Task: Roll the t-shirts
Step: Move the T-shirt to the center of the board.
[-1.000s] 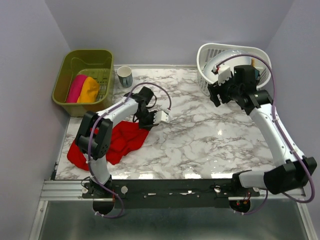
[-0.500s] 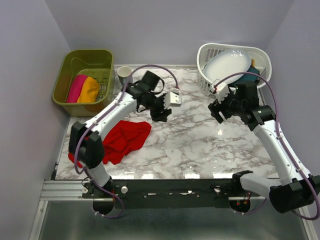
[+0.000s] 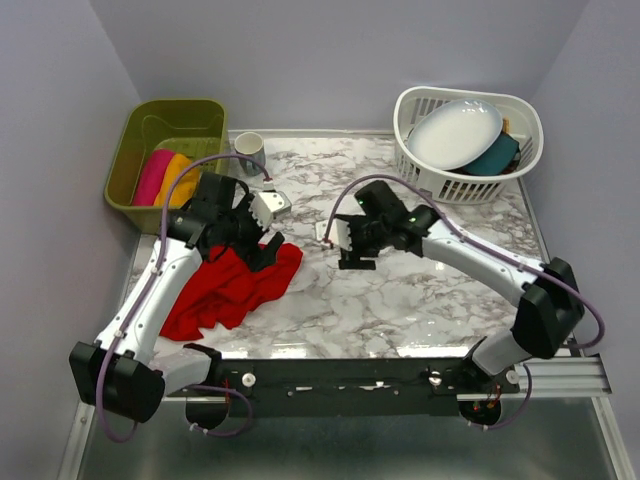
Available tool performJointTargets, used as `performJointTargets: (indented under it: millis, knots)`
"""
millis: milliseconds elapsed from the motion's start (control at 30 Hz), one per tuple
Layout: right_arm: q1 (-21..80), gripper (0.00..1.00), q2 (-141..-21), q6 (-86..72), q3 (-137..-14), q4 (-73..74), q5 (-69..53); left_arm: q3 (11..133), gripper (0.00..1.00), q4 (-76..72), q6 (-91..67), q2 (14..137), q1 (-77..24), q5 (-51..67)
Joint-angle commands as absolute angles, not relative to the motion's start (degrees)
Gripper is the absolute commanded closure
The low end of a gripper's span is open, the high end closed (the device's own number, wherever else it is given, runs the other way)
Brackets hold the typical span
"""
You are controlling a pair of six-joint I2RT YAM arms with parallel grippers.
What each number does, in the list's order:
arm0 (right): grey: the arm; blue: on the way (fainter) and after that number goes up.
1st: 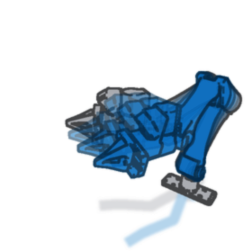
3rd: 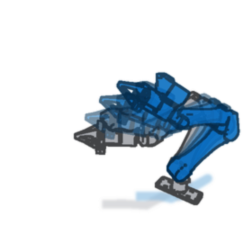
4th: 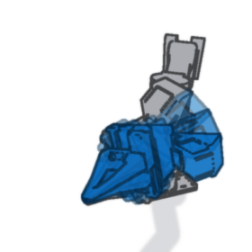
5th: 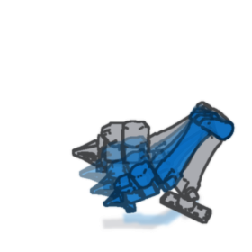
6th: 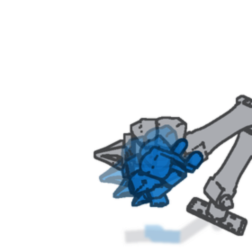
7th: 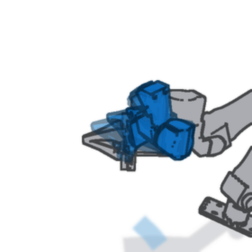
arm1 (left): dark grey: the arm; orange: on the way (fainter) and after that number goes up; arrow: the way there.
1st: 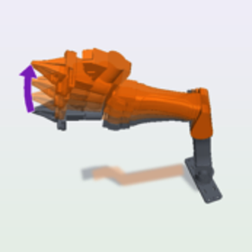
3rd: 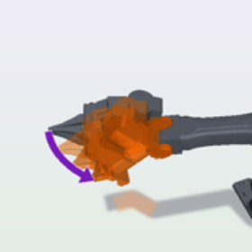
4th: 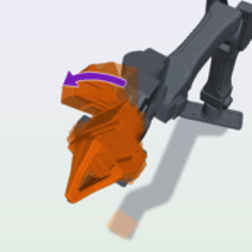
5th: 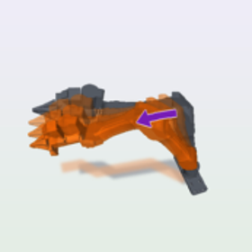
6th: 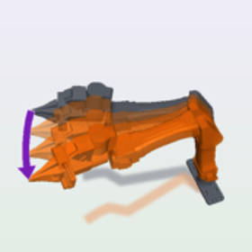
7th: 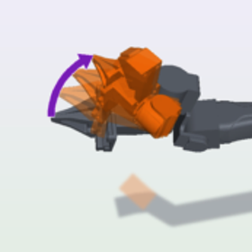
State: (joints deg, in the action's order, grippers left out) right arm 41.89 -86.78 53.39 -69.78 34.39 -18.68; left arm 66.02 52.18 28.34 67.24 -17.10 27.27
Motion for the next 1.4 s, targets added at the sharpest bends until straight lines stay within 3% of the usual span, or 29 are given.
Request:
performJointTargets:
  millis: [0, 233, 400, 533, 600, 667, 700, 833, 933, 1000, 1033, 1067, 1167, 1267, 1300, 1333, 1367]
  knots:
    - [48.2, 0.22, -93.4, 60.2, -73.2, 31.0, -20.7, 61.6, 0.09, 46.7, 10.3, 59.5, -12.1, 17.4]
    - [57.1, 0.21, -100.3, 57.5, -74.4, 19.4, -22.9, 64.2, 0.15, 49.8, 2.6, 57.2, -2.4, 6.5]
    - [60.9, 0.21, -108.5, 56.3, -79.3, 16.7, -23.4, 65.2, 0.28, 49.5, 0.3, 56.6, 2.4, 8.2]
    - [62.5, 0.22, -114.5, 54.3, -86.3, 17.7, -24.3, 65.9, 0.32, 50.4, 0.3, 55.9, 6.1, 11.6]
    - [62.9, 0.22, -116.3, 54.4, -89.2, 18.0, -24.8, 65.6, 0.45, 50.7, 1.9, 55.2, 6.7, 13.7]
    - [63.5, 0.22, -119.3, 55.1, -91.1, 19.8, -25.1, 65.1, 0.51, 50.4, 2.4, 53.7, 6.9, 13.9]
    - [63.5, 0.22, -120.4, 55.4, -93.1, 20.5, -25.2, 64.7, 0.63, 50.2, 2.0, 53.3, 7.0, 13.1]
    - [64.2, 0.23, -125.1, 56.2, -96.7, 24.1, -25.8, 64.4, 0.69, 50.1, 1.8, 52.6, 7.4, 13.4]
    - [65.2, 0.26, -126.6, 56.8, -97.7, 24.4, -25.3, 64.8, 0.71, 49.8, 1.1, 53.9, 8.1, 14.2]
    - [65.3, 0.39, -127.1, 55.4, -97.4, 22.7, -23.9, 65.8, 0.71, 50.0, 0.8, 54.8, 8.7, 15.5]
    - [65.4, 0.46, -127.0, 53.7, -96.9, 20.0, -23.0, 66.2, 0.70, 50.0, 0.8, 55.6, 8.8, 16.3]
    - [65.4, 0.61, -126.6, 52.9, -96.6, 18.7, -21.9, 66.5, 0.68, 50.1, 1.1, 55.9, 9.0, 17.1]
    - [65.2, 0.77, -124.4, 51.0, -95.1, 16.1, -17.2, 67.7, 0.58, 49.9, 1.6, 56.9, 9.9, 19.5]
    - [64.2, 0.87, -118.5, 49.8, -92.0, 16.3, -16.1, 68.0, 0.25, 48.4, 1.0, 56.9, 11.0, 20.5]
    - [63.8, 0.88, -116.7, 49.7, -90.8, 16.4, -15.8, 68.2, 0.08, 48.2, 1.0, 57.0, 11.0, 21.3]
    - [63.2, 0.89, -112.5, 49.7, -89.6, 16.8, -15.6, 68.4, 0.01, 47.6, 0.9, 57.3, 11.1, 22.3]
    - [62.9, 0.90, -110.2, 49.5, -88.3, 17.0, -15.6, 68.5, 0.01, 47.4, 0.9, 57.6, 11.3, 25.6]
